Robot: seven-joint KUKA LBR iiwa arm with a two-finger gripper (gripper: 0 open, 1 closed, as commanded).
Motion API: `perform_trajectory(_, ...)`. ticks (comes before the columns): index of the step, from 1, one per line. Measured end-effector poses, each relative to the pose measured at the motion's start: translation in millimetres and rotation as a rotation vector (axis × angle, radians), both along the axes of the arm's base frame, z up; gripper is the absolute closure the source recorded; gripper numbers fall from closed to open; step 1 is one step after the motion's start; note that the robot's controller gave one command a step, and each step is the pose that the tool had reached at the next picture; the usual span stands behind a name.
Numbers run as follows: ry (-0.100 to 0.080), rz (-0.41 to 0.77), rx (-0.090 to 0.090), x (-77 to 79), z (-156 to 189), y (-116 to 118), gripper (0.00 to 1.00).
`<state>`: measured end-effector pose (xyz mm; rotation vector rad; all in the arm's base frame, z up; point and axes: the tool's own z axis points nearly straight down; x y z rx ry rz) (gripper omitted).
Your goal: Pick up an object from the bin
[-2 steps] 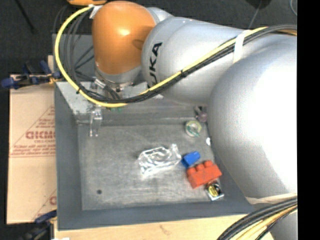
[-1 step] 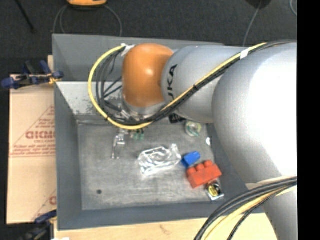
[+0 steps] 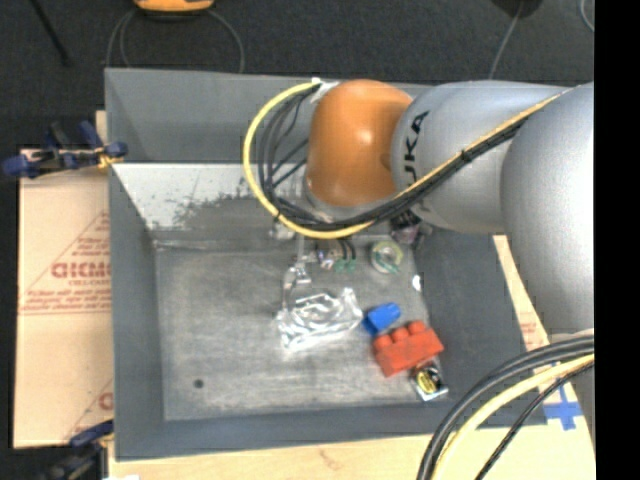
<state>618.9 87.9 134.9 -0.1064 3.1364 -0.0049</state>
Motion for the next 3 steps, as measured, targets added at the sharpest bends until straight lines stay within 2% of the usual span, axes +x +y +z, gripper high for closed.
perform_trajectory(1, 0.002, -0.033, 0.003, -27.8, 8, -28, 0.00)
perform_trajectory(2, 0.007, -0.065, 0.002, -61.5, -43, -84, 0.00)
perform_trajectory(3, -0.002, -0.065, 0.004, -58.3, -39, -82, 1.00)
